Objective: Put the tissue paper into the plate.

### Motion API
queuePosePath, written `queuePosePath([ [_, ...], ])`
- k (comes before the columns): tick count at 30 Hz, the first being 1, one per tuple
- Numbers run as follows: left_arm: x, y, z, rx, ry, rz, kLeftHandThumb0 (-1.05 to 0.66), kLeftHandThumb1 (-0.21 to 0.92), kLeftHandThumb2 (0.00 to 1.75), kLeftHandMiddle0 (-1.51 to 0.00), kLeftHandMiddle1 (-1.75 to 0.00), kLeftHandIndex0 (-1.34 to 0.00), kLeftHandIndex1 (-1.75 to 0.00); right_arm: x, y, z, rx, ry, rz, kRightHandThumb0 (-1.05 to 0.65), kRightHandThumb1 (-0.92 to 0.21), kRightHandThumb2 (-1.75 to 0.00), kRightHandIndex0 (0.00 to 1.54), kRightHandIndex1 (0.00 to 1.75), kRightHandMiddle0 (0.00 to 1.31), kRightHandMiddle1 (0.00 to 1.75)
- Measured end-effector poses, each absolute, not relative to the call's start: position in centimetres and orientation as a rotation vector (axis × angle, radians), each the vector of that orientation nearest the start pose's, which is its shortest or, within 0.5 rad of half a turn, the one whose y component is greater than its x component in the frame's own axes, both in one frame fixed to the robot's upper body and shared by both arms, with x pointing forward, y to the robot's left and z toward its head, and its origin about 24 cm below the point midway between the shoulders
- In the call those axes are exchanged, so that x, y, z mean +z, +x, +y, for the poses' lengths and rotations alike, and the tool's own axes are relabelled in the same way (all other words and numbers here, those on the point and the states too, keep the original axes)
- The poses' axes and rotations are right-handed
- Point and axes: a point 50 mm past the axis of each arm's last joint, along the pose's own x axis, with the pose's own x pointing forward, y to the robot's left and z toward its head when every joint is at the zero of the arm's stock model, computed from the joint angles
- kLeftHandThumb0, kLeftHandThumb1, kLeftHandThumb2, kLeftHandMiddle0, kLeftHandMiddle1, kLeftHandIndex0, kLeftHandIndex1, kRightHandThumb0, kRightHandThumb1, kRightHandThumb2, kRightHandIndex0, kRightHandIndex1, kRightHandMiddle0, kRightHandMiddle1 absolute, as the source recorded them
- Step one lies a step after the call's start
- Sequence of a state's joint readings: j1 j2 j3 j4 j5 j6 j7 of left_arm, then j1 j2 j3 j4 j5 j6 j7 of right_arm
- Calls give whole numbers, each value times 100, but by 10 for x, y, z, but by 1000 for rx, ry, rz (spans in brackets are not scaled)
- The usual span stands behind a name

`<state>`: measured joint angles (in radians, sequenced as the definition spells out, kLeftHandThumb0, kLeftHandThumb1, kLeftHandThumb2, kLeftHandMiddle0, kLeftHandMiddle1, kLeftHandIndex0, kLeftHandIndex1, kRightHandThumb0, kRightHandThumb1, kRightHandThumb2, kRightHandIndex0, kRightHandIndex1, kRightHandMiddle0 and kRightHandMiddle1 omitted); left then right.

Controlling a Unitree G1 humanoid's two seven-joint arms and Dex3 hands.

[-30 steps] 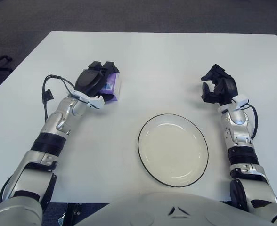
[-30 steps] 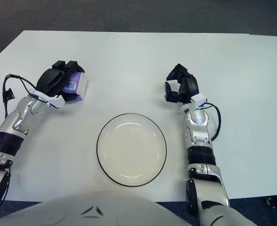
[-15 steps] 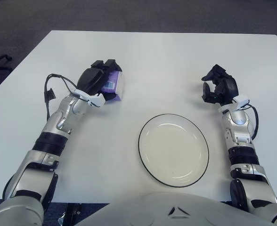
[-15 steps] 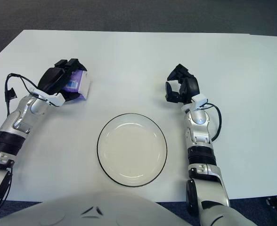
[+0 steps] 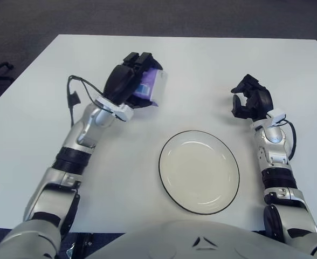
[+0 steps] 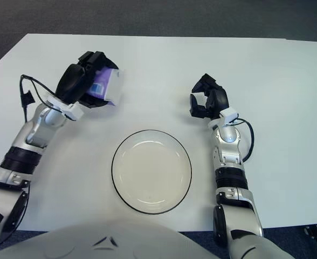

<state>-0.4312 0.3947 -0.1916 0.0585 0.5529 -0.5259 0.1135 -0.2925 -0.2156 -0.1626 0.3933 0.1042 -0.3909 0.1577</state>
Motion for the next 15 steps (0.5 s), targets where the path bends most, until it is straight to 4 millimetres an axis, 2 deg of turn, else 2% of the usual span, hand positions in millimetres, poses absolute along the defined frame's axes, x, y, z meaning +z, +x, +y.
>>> queuePosePath([
  [9, 193, 270, 102, -339, 771, -1073, 0, 7, 160, -81, -172, -57, -175, 79, 302, -213, 19, -112, -303, -45, -40, -121, 131, 175, 55, 175],
  [15, 197, 262, 94, -435, 713, -1094, 0, 7, 159, -82, -169, -56, -175, 79, 302, -213, 19, -113, -302, -46, -39, -122, 131, 175, 55, 175],
])
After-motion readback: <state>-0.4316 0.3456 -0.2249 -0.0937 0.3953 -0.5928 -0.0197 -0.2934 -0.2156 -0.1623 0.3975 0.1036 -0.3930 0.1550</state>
